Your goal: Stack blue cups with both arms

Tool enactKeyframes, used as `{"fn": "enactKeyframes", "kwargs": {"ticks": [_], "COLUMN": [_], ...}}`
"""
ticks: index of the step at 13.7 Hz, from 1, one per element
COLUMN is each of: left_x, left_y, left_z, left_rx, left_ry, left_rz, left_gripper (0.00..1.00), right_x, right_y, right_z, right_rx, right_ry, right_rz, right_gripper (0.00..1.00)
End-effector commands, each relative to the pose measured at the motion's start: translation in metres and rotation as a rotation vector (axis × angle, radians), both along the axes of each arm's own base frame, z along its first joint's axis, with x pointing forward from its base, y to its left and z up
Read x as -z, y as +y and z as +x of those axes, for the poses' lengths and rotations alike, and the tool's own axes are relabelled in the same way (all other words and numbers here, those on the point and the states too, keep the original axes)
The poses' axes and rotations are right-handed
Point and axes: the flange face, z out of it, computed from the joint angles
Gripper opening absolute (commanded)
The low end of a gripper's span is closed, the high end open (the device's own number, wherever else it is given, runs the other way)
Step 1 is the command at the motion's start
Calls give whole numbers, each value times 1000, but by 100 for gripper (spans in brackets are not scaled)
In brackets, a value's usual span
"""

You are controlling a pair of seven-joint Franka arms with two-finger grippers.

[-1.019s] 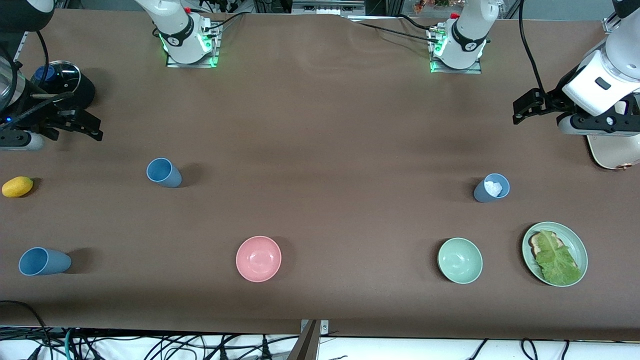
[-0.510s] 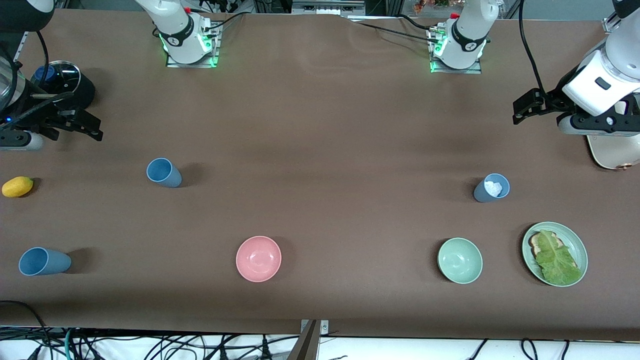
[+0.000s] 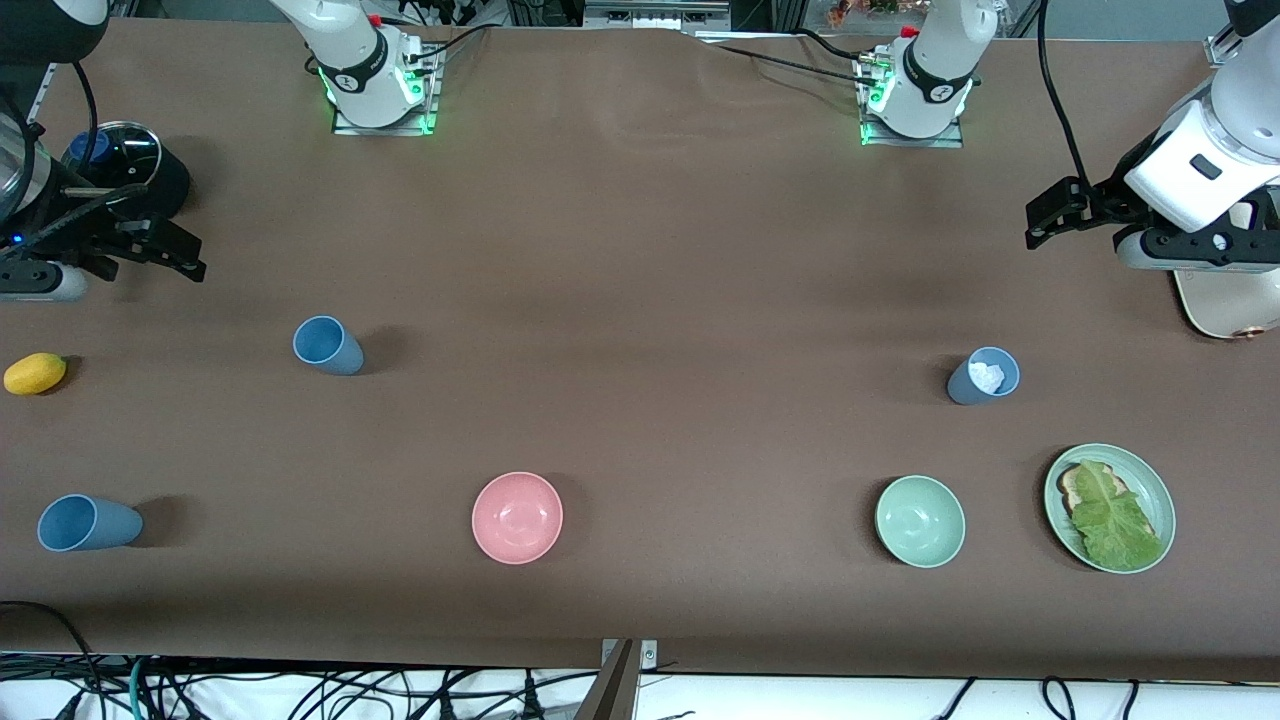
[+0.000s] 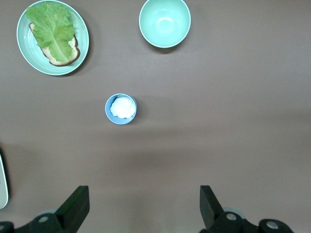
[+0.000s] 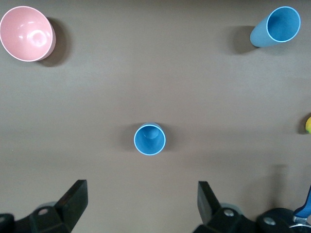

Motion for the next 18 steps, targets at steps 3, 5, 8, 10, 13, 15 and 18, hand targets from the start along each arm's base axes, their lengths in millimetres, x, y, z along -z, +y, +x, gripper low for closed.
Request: {"fn": "enactKeyframes", "kwargs": {"ticks": [3, 5, 8, 10, 13, 15, 18], "left_x": [-4, 6, 16, 23, 78, 105, 159], "left_y": [-2, 3, 7, 6, 10, 21, 69], "left_z": [2, 8, 14, 14, 33, 44, 65], "left_rx": [10, 9, 6, 10, 7, 1, 17], "left_ry": [-4, 13, 28, 42, 114, 127, 113], "left_rz": [14, 9, 8, 23, 26, 39, 20], "left_gripper": [100, 100, 100, 100, 100, 100, 100], "right_x": [-3, -3, -3, -3, -2, -2, -2], "right_y": [-2, -2, -2, -2, -2, -2, -2], "right_z": [-1, -1, -1, -1, -1, -1, -1], "right_rx": [-2, -2, -2, -3, -3, -3, -3], "right_ry": [2, 2, 2, 3, 4, 4, 4], "right_rz": [-12, -12, -12, -12, -12, -12, -12], "right_gripper": [100, 100, 100, 100, 100, 100, 100]}}
